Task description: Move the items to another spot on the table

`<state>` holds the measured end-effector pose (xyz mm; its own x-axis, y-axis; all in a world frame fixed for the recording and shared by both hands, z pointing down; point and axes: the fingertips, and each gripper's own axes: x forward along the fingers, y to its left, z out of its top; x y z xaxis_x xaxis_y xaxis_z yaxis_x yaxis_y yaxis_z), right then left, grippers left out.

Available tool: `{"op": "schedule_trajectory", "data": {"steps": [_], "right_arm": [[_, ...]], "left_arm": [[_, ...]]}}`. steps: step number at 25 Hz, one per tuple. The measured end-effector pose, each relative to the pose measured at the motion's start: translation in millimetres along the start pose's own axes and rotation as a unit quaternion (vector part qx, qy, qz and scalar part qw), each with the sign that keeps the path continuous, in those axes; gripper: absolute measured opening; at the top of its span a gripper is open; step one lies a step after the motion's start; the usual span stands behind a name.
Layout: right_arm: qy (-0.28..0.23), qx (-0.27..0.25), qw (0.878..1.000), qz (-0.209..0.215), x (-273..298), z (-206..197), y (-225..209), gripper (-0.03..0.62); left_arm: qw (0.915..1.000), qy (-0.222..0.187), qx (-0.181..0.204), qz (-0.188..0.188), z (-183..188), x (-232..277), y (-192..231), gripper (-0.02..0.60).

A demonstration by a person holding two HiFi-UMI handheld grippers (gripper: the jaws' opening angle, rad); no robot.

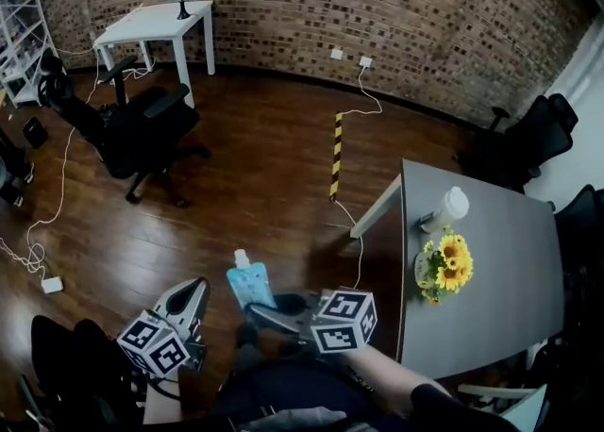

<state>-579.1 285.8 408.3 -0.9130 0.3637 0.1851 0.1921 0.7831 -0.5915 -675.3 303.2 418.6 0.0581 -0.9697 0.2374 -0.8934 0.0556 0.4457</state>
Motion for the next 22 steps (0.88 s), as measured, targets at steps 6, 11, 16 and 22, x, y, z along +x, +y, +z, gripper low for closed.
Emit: {"op": "schedule_trajectory", "data": {"steps": [6, 11, 16, 22], "right_arm": [[-0.044, 0.012, 0.994, -0.1, -6.1, 17.4, -11.9, 0.041], [-0.097, 0.031, 0.968, -0.229, -74.4, 4.1, -31.5, 0.041], [-0.187, 0.051, 0.92, -0.341, -156.9, -10.3, -42.0, 0.041], [-0.285, 0.093, 0.852, -0.429, -264.8, -45.5, -53.3, 0.044]], "left_arm": [[0.9933, 0.044, -0.021, -0.105, 1.4, 48.4, 3.1, -0.005], [0.966, 0.112, 0.002, -0.233, -28.1, 115.7, -61.0, -0.005], [0.9233, 0.156, 0.06, -0.346, -48.3, 163.1, -141.4, -0.005], [0.8826, 0.213, 0.119, -0.402, -85.9, 189.4, -220.7, -0.005]]}}
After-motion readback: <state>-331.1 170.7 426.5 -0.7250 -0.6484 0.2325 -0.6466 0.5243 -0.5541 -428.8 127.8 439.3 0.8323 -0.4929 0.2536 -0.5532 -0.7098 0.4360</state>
